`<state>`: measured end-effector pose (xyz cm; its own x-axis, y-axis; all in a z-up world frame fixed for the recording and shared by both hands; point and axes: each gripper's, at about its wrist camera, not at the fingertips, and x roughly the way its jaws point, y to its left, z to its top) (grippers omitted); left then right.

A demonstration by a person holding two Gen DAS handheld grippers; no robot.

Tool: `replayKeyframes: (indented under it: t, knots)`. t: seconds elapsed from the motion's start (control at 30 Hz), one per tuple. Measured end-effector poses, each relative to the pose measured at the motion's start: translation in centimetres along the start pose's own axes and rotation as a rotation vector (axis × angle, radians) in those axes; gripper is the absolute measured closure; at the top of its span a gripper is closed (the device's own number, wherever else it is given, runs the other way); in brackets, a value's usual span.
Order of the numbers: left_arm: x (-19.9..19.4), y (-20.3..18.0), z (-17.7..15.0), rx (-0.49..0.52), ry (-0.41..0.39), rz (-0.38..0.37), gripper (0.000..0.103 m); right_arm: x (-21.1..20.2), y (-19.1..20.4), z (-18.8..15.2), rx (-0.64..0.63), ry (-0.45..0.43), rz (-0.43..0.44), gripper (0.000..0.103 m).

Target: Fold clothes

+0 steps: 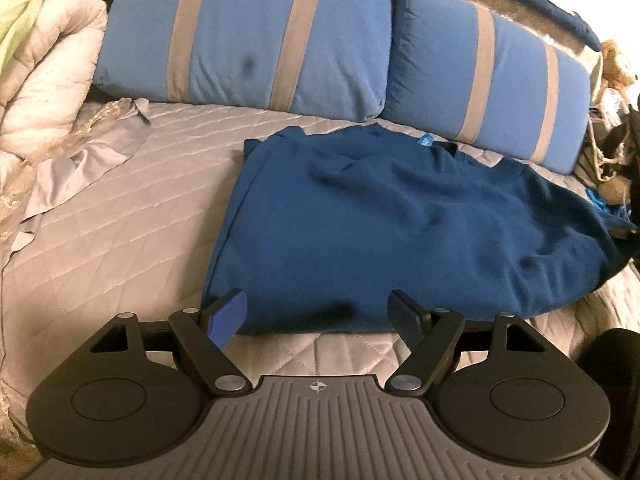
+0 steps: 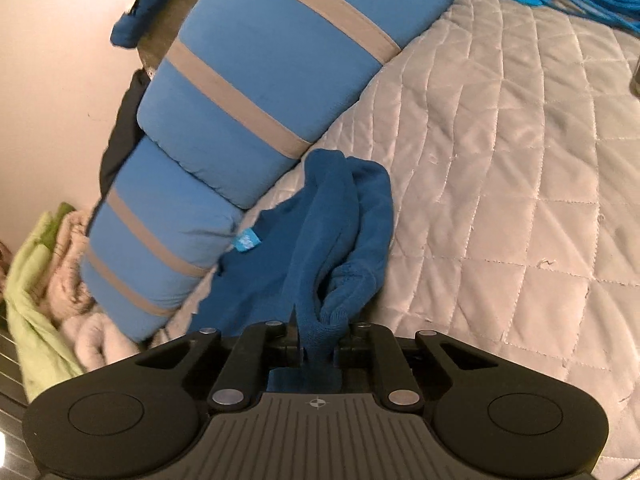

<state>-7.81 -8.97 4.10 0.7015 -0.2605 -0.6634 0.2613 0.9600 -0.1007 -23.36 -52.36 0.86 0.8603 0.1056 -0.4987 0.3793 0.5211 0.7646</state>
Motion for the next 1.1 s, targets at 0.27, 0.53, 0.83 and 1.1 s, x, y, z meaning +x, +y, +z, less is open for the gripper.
replayKeyframes:
  t: [0.27,0.53,0.83,1.1]
  knots:
    - [-1.4,1.5,-0.1,-0.058,-0.028,-0.097,0.026,1.2,12.6,-1.0,-0.378,-0.046,-0.041,0.090]
    - [-3.7,6.9,-1.6,-0.160,-0.046,0.008,0.026,9.9,31.1,-12.4,-0.897,0.001,0.010,0.090]
    - [-5.5,12.5,-4.7,-0.247,-0.024,0.071,0.026,19.8,32.5,-28.3,-1.245,0.176,-0.017,0.090]
    - [-5.7,13.7,-5.1,-0.229,-0.027,0.094,0.026,18.1,33.8,-30.7,-1.357,0.155,0.037,0.091]
